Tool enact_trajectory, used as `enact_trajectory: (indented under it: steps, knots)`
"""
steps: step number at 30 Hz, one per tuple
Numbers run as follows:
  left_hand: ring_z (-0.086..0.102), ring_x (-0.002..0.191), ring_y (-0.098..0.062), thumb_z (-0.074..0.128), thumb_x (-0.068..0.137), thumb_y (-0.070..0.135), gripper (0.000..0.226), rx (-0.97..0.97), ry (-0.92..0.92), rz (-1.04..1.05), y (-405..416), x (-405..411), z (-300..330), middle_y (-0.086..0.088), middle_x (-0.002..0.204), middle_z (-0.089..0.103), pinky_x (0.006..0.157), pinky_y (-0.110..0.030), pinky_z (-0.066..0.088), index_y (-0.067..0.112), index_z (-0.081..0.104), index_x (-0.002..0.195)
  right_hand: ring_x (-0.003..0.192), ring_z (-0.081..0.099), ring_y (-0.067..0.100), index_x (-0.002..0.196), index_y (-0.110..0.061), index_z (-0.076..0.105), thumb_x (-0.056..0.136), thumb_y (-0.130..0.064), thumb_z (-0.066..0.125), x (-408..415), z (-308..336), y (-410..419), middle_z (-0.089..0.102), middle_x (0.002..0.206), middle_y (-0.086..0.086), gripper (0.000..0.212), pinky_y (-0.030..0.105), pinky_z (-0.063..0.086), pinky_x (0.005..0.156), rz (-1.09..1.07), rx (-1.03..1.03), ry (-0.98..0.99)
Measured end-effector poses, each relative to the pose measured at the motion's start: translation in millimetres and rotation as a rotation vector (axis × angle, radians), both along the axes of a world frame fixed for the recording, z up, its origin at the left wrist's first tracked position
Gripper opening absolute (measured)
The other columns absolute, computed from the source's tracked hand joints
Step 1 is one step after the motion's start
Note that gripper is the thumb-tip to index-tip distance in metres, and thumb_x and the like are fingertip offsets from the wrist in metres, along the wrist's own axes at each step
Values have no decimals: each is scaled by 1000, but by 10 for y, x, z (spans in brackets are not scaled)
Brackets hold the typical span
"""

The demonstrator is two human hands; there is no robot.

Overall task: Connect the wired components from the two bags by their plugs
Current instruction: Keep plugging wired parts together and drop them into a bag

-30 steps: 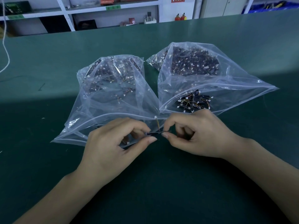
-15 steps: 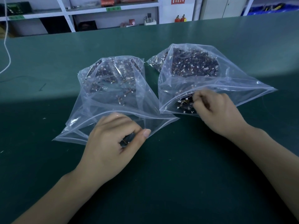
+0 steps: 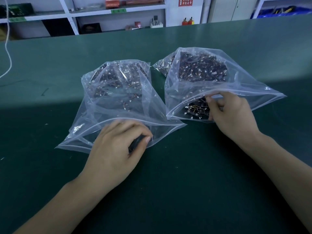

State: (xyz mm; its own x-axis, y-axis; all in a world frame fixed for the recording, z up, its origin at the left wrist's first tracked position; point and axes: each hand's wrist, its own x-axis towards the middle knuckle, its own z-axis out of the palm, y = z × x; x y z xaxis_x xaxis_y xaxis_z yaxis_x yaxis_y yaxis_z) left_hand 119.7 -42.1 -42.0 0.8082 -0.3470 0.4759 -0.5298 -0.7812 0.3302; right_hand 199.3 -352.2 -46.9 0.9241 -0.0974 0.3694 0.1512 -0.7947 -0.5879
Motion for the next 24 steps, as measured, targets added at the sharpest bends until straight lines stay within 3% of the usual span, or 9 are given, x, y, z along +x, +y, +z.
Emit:
enact_trajectory:
  steps: [2, 6, 9, 13, 15, 17, 19, 23, 24]
  knots:
    - [62, 106, -12, 70, 100, 26, 14, 45, 19, 44, 30, 10, -8, 23, 110, 68, 97, -39, 48, 33, 75, 111, 57, 62, 19, 106, -25, 69, 106, -30, 59, -39, 32, 34, 65, 56, -3, 10, 39, 57, 70, 6, -11, -55]
    - [61, 111, -13, 71, 95, 41, 27, 109, 68, 109, 49, 18, -12, 22, 117, 68, 99, -37, 47, 34, 76, 121, 53, 56, 12, 104, -32, 63, 102, -35, 63, -97, 70, 93, 58, 52, -6, 4, 39, 54, 66, 19, -19, -122]
    - [61, 107, -12, 72, 94, 45, 26, 101, 99, 112, 60, 21, 5, 23, 112, 69, 96, -40, 50, 34, 79, 116, 52, 55, 12, 104, -32, 55, 102, -36, 62, -97, 57, 112, 57, 51, -7, 9, 38, 51, 64, 28, -43, -139]
    - [61, 97, -10, 73, 93, 39, 16, 85, 108, 78, 44, 7, 28, 22, 98, 68, 88, -34, 50, 35, 81, 105, 56, 55, 20, 114, -16, 60, 104, -37, 60, -83, 18, 106, 59, 52, -8, 23, 37, 45, 62, 34, -98, -100]
    - [61, 94, -10, 74, 92, 34, 12, 80, 105, 73, 34, -1, 30, 21, 94, 67, 83, -30, 48, 33, 82, 102, 54, 54, 22, 98, -19, 51, 105, -34, 59, -100, 14, 126, 59, 52, -6, 18, 35, 40, 59, 65, -127, -95]
    - [62, 90, -10, 77, 92, 28, 10, 77, 106, 69, 35, -3, 31, 20, 91, 66, 78, -26, 47, 32, 82, 100, 50, 51, 24, 85, -22, 39, 105, -32, 58, -115, 10, 148, 57, 50, -3, 29, 35, 40, 55, 91, -134, -112]
    - [61, 87, -9, 79, 92, 24, 10, 71, 110, 67, 46, -1, 36, 20, 89, 65, 75, -20, 44, 31, 82, 99, 44, 42, 16, 82, -27, 35, 105, -29, 60, -132, 21, 178, 50, 46, -7, 34, 33, 35, 54, 126, -137, -151]
    - [60, 85, -8, 80, 92, 21, 11, 61, 128, 55, 60, 11, 37, 19, 89, 64, 75, -16, 42, 31, 80, 97, 45, 36, 11, 99, -22, 65, 103, -20, 64, -193, 32, 234, 38, 45, -9, 4, 32, 37, 55, 214, -115, -231]
    - [59, 84, -7, 80, 92, 20, 11, 67, 128, 59, 68, 16, 38, 19, 89, 64, 75, -16, 41, 30, 80, 98, 46, 37, 12, 106, -21, 72, 102, -17, 65, -207, 44, 250, 36, 46, -10, 8, 32, 39, 54, 225, -104, -249]
